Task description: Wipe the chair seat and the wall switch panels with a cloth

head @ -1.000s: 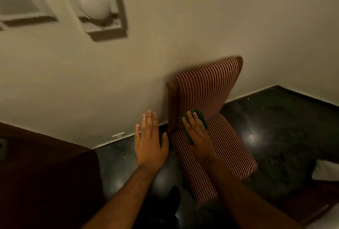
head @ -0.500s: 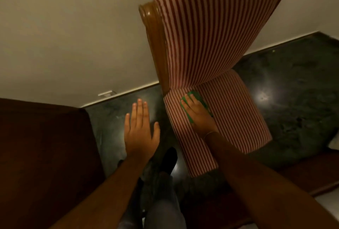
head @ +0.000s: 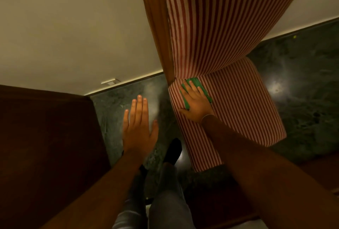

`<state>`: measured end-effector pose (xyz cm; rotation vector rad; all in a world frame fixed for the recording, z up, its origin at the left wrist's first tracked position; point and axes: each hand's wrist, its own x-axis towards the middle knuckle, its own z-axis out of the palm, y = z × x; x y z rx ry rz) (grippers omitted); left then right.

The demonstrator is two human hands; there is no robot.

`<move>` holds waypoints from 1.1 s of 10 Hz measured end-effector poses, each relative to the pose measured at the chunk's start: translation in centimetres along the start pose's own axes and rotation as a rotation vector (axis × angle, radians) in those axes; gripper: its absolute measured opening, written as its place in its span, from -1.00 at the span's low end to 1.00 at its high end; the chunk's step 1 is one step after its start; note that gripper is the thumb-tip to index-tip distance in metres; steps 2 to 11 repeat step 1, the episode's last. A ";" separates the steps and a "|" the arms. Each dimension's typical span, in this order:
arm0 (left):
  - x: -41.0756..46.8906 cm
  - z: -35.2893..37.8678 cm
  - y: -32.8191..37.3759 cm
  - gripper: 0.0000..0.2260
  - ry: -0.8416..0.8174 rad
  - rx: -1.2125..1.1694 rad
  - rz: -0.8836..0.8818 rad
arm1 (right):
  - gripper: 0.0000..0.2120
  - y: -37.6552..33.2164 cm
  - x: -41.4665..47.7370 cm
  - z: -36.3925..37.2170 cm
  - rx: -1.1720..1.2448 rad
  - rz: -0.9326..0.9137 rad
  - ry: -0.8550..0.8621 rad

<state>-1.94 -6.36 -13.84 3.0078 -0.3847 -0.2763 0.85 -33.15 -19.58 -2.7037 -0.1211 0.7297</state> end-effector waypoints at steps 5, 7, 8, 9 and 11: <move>0.3 -2.0 -0.4 -0.28 0.031 -0.018 0.020 | -0.07 -1.2 -1.6 -1.8 -0.010 0.010 0.046; 0.3 -2.0 -0.4 -0.28 0.031 -0.018 0.020 | -0.07 -1.2 -1.6 -1.8 -0.010 0.010 0.046; 0.3 -2.0 -0.4 -0.28 0.031 -0.018 0.020 | -0.07 -1.2 -1.6 -1.8 -0.010 0.010 0.046; 0.3 -2.0 -0.4 -0.28 0.031 -0.018 0.020 | -0.07 -1.2 -1.6 -1.8 -0.010 0.010 0.046; 0.3 -2.0 -0.4 -0.28 0.031 -0.018 0.020 | -0.07 -1.2 -1.6 -1.8 -0.010 0.010 0.046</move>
